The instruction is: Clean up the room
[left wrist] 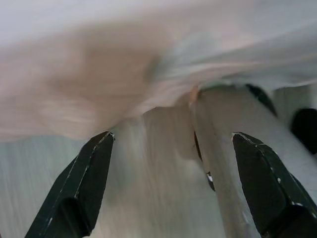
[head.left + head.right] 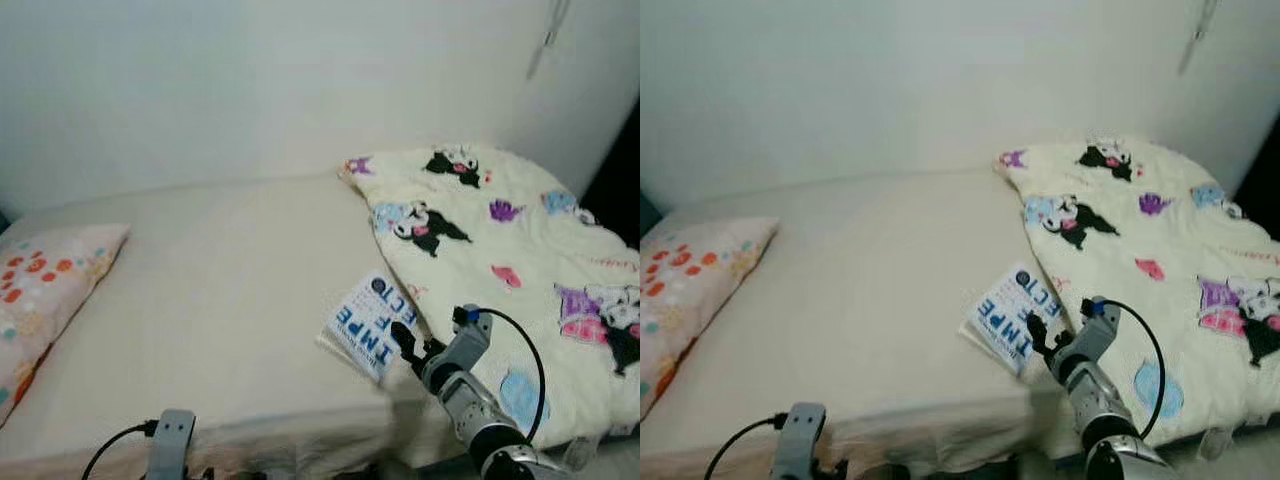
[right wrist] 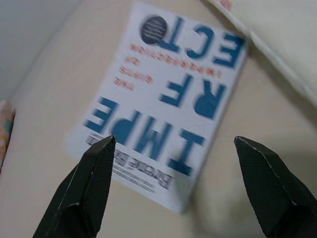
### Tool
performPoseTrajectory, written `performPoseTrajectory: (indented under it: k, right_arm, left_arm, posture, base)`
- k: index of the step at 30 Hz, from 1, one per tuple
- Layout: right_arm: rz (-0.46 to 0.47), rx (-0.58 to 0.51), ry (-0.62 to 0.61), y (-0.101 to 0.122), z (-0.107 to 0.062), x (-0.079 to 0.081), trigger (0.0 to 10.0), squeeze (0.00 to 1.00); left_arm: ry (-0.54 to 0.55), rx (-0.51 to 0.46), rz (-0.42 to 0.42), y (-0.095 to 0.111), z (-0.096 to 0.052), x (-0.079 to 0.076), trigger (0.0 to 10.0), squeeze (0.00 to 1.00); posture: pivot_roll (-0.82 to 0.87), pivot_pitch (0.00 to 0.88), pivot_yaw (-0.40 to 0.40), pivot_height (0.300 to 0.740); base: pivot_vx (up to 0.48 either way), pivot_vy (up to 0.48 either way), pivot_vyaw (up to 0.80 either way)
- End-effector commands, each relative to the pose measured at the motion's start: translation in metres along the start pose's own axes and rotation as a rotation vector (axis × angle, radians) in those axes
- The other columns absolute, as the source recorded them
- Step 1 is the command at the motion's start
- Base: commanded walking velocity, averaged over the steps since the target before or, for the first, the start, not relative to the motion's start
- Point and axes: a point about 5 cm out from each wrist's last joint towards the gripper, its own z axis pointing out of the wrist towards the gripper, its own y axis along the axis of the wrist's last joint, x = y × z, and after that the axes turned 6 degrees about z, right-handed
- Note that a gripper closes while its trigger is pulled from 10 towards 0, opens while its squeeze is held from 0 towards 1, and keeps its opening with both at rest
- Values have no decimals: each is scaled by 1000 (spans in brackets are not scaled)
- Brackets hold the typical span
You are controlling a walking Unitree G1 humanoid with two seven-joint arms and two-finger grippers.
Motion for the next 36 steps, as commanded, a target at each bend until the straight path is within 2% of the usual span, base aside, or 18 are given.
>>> performPoseTrajectory:
  k: [1, 7, 10, 15, 17, 21, 23, 28, 30, 32, 34, 36]
  right_arm:
    - [30, -9, 13, 1, 2, 3, 10000, 0]
    - [148, -67, 45, 10, 3, 6, 10000, 0]
    - [205, -116, 111, 22, 6, 14, 10000, 0]
    - [187, -118, 145, 25, 9, 22, 10000, 0]
    - [148, -100, 164, 21, 11, 28, 10000, 0]
    - [132, -84, 196, 18, 12, 34, 10000, 0]
    - [141, -65, 236, 13, 14, 42, 10000, 0]
    - [187, -67, 295, 11, 15, 50, 10000, 0]
    - [184, -69, 304, 11, 16, 52, 10000, 0]
    - [192, -66, 332, 11, 18, 61, 10000, 0]
    - [192, -66, 332, 11, 18, 61, 10000, 0]
    - [237, -74, 362, 13, 21, 69, 10000, 0]
  left_arm:
    - [18, 10, 6, -5, -2, 7, 10000, 0]
    - [18, 19, 42, -13, -6, 15, 10000, 0]
    - [20, 22, 63, -19, -10, 22, 10000, 0]
    - [24, 20, 74, -27, -15, 28, 10000, 0]
    - [26, 16, 82, -32, -18, 31, 10000, 0]
    - [17, 11, 101, -35, -20, 32, 10000, 0]
    - [-1, -6, 136, -37, -22, 32, 10000, 0]
    - [3, -43, 153, -34, -25, 38, 10000, 0]
    - [6, -54, 157, -32, -25, 41, 10000, 0]
    - [10, -76, 172, -29, -26, 45, 10000, 0]
    - [10, -76, 172, -29, -26, 45, 10000, 0]
    - [4, -87, 190, -30, -29, 47, 10000, 0]
  posture:
    - [-65, 73, 53, 585]
    - [-40, 116, 78, 560]
    - [-16, 155, 90, 545]
    - [12, 194, 94, 540]
    - [29, 214, 99, 540]
    - [53, 235, 106, 540]
    - [84, 263, 116, 540]
    - [115, 276, 123, 540]
    - [120, 281, 125, 540]
    - [138, 300, 128, 540]
    - [138, 300, 128, 540]
    - [167, 312, 132, 540]
  base:
    - [0, 0, 0]
    - [0, 0, 0]
    - [0, 0, 0]
    - [0, 0, 0]
    - [0, 0, 0]
    - [0, 0, 0]
    - [0, 0, 0]
    - [0, 0, 0]
    - [0, 0, 0]
    - [0, 0, 0]
    - [0, 0, 0]
    - [0, 0, 0]
